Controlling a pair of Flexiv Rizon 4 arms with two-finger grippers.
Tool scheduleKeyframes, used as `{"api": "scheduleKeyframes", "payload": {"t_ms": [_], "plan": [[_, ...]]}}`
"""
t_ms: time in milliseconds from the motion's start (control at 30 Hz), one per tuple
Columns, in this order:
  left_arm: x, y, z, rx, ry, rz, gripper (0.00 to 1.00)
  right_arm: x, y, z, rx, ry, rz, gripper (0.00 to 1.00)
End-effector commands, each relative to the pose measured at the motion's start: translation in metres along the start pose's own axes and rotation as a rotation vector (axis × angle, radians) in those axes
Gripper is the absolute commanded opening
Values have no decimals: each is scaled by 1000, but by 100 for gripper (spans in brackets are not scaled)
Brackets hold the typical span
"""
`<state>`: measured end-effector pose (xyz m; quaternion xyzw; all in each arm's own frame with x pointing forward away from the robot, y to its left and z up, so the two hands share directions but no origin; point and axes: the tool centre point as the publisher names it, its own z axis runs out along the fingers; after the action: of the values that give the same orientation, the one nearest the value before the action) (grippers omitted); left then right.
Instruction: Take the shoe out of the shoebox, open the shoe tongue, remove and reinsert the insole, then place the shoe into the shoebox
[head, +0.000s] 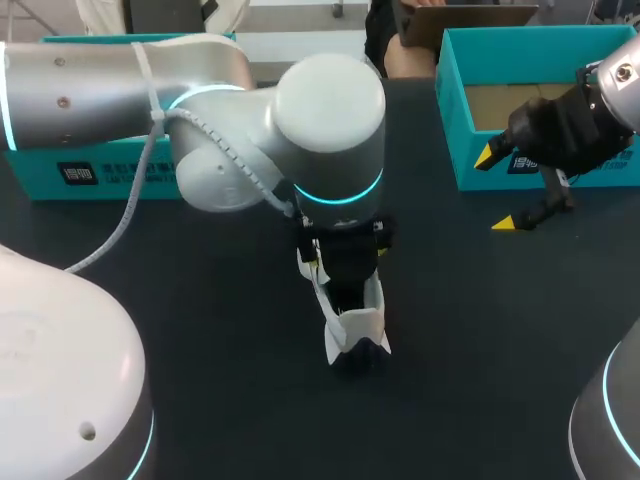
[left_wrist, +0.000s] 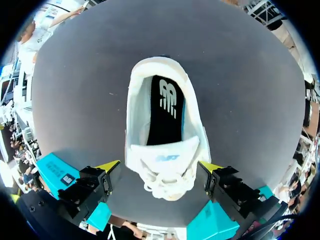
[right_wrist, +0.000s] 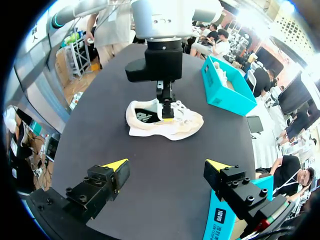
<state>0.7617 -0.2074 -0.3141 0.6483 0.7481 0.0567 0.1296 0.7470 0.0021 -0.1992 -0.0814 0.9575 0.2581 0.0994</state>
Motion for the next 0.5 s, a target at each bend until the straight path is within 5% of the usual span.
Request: {"api": "scheduleKeyframes", "payload": {"t_ms": [33,200,233,267,300,433,500], "plan": [[4,12,-6,10,-4,-14,100,0,0,1,3,0,0,100],[5,17,-8,10,3,-26,100,0,0,1,3,0,0,100],[6,17,-9,12,2,-27,62,0,0,1,3,0,0,100],[6,17,-10,12,1,-27,43,0,0,1,3,0,0,100],[6,17,-10,11,1,-28,42,0,0,1,3,0,0,100],[5,13,-10,16,8,-27,11,0,0,1,3,0,0,100],[5,10,-8,21,11,-28,13,0,0,1,3,0,0,100]]}}
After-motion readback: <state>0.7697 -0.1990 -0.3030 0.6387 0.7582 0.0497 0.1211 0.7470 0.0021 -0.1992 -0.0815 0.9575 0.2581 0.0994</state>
